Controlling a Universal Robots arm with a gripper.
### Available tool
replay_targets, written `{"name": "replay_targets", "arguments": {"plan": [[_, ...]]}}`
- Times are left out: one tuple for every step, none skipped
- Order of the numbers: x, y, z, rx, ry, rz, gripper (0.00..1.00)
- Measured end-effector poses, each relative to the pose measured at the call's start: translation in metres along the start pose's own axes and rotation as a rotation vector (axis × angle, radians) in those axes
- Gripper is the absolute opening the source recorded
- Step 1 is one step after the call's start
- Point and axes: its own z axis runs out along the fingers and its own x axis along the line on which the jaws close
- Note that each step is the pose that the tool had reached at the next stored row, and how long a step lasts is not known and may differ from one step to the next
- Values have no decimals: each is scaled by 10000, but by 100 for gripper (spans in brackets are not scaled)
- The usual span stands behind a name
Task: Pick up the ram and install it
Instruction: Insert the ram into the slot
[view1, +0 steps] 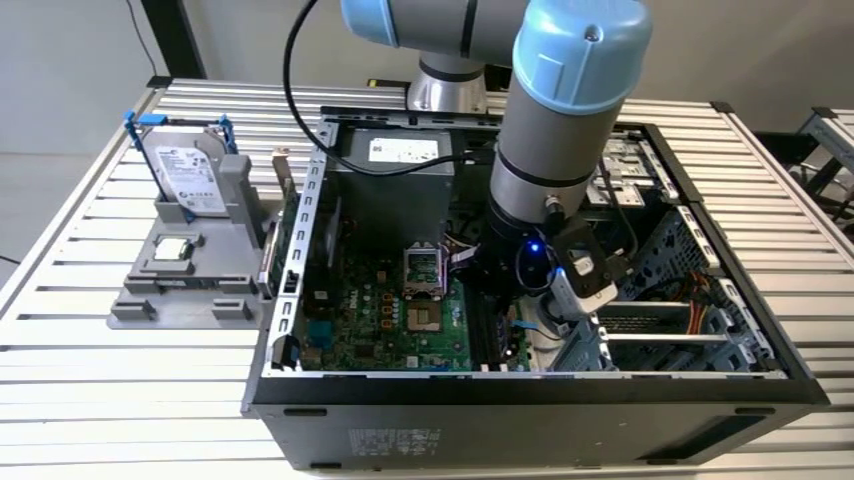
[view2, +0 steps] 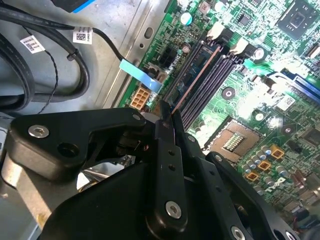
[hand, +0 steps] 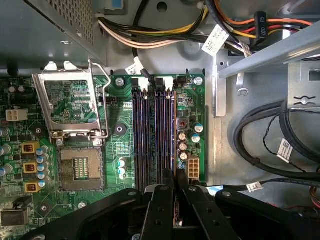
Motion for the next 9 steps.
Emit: {"name": "replay_targets", "arguments": {"plan": [[-3, 0, -1, -1, 1, -12, 0], [-7, 0, -3, -2, 5, -24, 0], [-7, 0, -3, -1, 7, -41, 0], [-7, 0, -4, 1, 8, -91, 0], [-7, 0, -4, 1, 8, -158, 0], [-7, -1, -5, 1, 9, -204, 0], [-7, -1, -5, -2, 9, -252, 0], [-7, -1, -5, -2, 10, -292, 0], [-7, -1, -5, -1, 10, -320, 0]]}}
